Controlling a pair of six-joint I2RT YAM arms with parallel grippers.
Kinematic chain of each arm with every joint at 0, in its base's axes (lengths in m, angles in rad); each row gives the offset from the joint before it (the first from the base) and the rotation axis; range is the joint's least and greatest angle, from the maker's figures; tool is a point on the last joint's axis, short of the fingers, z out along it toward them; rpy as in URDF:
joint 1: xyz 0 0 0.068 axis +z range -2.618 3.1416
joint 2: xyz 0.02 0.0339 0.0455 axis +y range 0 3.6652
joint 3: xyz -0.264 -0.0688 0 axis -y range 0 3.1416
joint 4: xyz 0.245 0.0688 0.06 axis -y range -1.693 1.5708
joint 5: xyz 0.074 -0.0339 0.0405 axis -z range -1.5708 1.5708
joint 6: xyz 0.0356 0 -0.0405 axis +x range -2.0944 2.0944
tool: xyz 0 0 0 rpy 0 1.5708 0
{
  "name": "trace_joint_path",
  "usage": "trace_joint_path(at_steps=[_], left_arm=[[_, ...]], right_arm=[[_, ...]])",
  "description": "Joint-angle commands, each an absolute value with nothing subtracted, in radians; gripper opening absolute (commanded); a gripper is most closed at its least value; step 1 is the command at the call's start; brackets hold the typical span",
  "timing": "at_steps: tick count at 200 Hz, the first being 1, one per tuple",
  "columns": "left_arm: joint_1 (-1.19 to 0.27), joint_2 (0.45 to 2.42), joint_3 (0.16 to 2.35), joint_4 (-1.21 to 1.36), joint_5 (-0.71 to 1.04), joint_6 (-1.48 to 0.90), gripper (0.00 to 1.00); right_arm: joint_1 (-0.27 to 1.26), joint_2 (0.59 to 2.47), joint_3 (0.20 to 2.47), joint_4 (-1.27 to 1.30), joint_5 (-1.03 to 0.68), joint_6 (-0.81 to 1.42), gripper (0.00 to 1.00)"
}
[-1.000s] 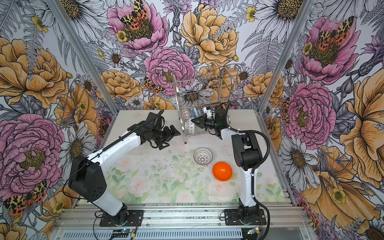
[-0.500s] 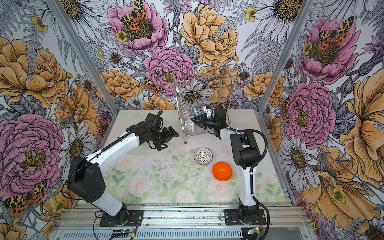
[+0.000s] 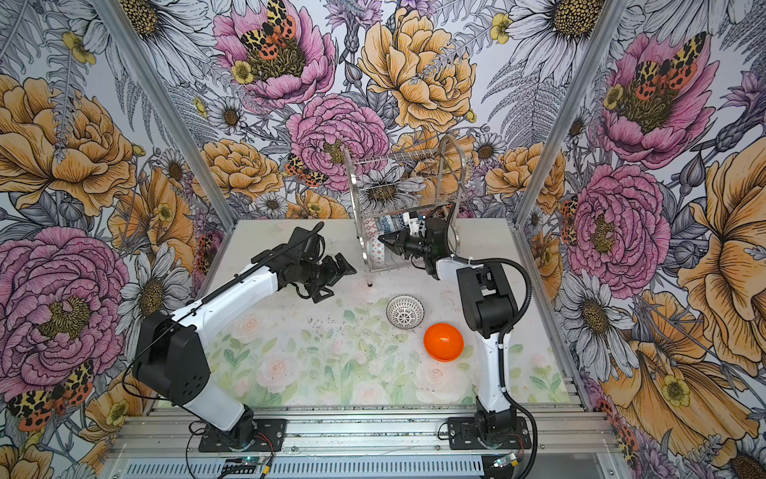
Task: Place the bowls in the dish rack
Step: 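Lower the green-patterned bowl into the slot beside the blue bowls with the right gripper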
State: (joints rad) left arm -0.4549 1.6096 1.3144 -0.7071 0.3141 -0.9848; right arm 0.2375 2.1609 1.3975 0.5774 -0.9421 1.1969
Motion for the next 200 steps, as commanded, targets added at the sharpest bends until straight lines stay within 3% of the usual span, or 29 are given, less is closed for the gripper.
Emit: trace_joint_path(at_steps=[1,135,200], left_arm=[[-0.448,1.576,1.303,-0.712,0.321,-0.958,0.99],[-0.462,1.573,1.309,-0.725,0.31,-0.96,0.98],[-0.468,1.575,1.309,-0.726,0.308,-0.958,0.99]], right_arm=[[0.279,2.189,1.368,0.534,-0.938,1.207,0.0],[0.295,2.205,1.361,0.58,-0.95,1.235,0.0],[0.265,2.179,1.351,0.473,-0.949,1.141,0.0]])
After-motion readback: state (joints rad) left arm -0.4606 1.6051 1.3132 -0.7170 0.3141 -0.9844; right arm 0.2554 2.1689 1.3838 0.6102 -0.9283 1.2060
